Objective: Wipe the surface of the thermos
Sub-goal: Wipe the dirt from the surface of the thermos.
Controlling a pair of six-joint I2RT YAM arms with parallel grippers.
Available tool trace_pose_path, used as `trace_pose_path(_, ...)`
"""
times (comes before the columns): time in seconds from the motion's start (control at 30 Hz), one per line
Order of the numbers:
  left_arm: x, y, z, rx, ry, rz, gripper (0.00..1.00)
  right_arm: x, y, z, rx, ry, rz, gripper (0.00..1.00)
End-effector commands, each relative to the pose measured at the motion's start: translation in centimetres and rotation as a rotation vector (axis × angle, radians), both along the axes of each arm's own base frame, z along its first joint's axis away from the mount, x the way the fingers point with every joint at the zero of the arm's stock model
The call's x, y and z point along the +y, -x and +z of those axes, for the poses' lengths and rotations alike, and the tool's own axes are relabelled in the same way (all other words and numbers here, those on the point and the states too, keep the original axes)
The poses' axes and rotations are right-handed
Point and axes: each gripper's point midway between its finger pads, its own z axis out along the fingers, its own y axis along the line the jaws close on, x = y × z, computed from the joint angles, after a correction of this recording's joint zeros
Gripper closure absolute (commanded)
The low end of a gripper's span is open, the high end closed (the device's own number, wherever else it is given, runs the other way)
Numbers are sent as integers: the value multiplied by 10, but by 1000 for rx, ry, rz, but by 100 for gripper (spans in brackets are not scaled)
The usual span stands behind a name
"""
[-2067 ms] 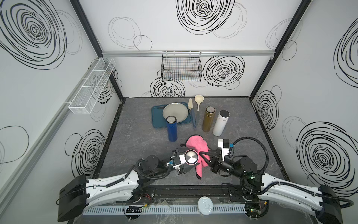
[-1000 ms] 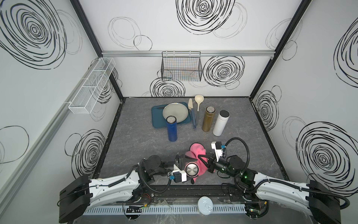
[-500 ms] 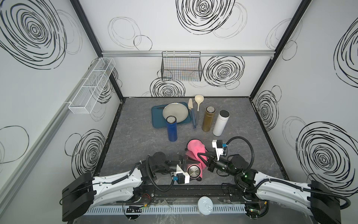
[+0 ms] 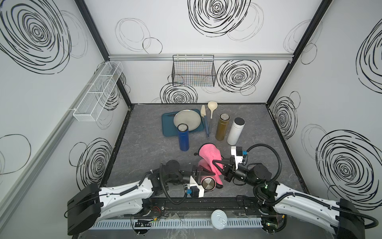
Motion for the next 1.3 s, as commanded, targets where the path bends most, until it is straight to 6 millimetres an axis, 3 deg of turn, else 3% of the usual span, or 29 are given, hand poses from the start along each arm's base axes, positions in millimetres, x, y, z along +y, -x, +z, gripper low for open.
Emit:
trace_pose_path(0.0, -3, 0, 34, -113, 99, -20, 100, -4, -11, -31, 59, 32, -42, 100)
trace_pose_path(0.07, -2, 0, 34, -119, 100, -22, 100, -11, -17, -43, 97, 27, -55, 100)
trace_pose_path(0.13, -2, 3, 34, -127, 99, -32, 100, -13, -15, -42, 100, 15, -45, 100)
trace_pose_path(0.2, -2, 4, 33, -140, 98, -35, 100, -12, -12, -31, 84, 5, -29, 100)
trace_pose_path(0.37, -3, 4, 31, -156, 88, -39, 100, -5, 11, 21, -28, -41, 57, 100)
trace_pose_path(0.43, -3, 6, 30, -163, 87, -45, 100, -5, 16, 29, -51, -55, 72, 100)
trace_pose_path(0.5, -3, 7, 30, -170, 88, -51, 100, -4, 14, 24, -45, -49, 66, 100)
trace_pose_path(0.67, -3, 10, 28, -178, 83, -61, 100, -4, -6, -27, 62, 14, 2, 100)
trace_pose_path(0.77, -3, 11, 26, -185, 76, -66, 100, -10, -13, -47, 108, 37, -27, 100)
trace_pose_path(0.83, -2, 12, 23, -189, 68, -70, 100, -9, -11, -42, 104, 36, -12, 100)
trace_pose_path(1.07, -1, 12, 20, -204, 57, -85, 100, -1, 16, 24, -35, -42, 94, 100)
trace_pose_path(1.17, 0, 14, 18, -214, 47, -102, 100, 2, 18, 20, -37, -47, 107, 100)
trace_pose_path(1.27, 1, 17, 16, -223, 39, -122, 100, 3, 8, -10, 26, -4, 73, 100)
